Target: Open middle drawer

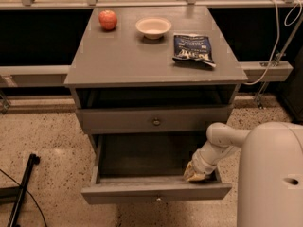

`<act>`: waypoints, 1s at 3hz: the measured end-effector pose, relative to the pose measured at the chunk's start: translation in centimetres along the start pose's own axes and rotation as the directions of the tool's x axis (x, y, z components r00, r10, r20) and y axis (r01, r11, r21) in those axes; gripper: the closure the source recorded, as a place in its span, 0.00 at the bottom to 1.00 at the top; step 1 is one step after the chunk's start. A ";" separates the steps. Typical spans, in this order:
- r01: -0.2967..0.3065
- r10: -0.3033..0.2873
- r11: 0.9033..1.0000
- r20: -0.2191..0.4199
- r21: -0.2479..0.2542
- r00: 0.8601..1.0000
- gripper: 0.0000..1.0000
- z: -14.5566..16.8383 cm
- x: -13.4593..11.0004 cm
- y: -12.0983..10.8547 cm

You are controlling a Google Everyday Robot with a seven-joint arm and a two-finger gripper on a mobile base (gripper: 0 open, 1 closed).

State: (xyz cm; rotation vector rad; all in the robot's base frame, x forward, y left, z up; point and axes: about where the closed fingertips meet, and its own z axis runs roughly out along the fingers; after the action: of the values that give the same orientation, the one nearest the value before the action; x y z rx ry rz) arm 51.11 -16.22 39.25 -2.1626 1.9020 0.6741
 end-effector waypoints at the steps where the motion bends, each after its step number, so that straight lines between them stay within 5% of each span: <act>1: 0.000 0.000 1.000 0.000 0.000 1.000 1.00 -0.1 0.0 -0.4; 2: 0.040 -0.053 0.990 0.097 0.132 0.994 1.00 -2.4 -3.0 0.1; 3: 0.103 -0.174 0.936 0.191 0.335 0.966 1.00 -5.7 -6.5 1.2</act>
Offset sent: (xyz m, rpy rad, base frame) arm -0.0478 -0.0931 0.1484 0.5100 -0.5844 -0.2199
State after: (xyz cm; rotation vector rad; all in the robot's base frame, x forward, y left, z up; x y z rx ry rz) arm 50.62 -13.00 47.35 -1.9094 1.6013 0.5065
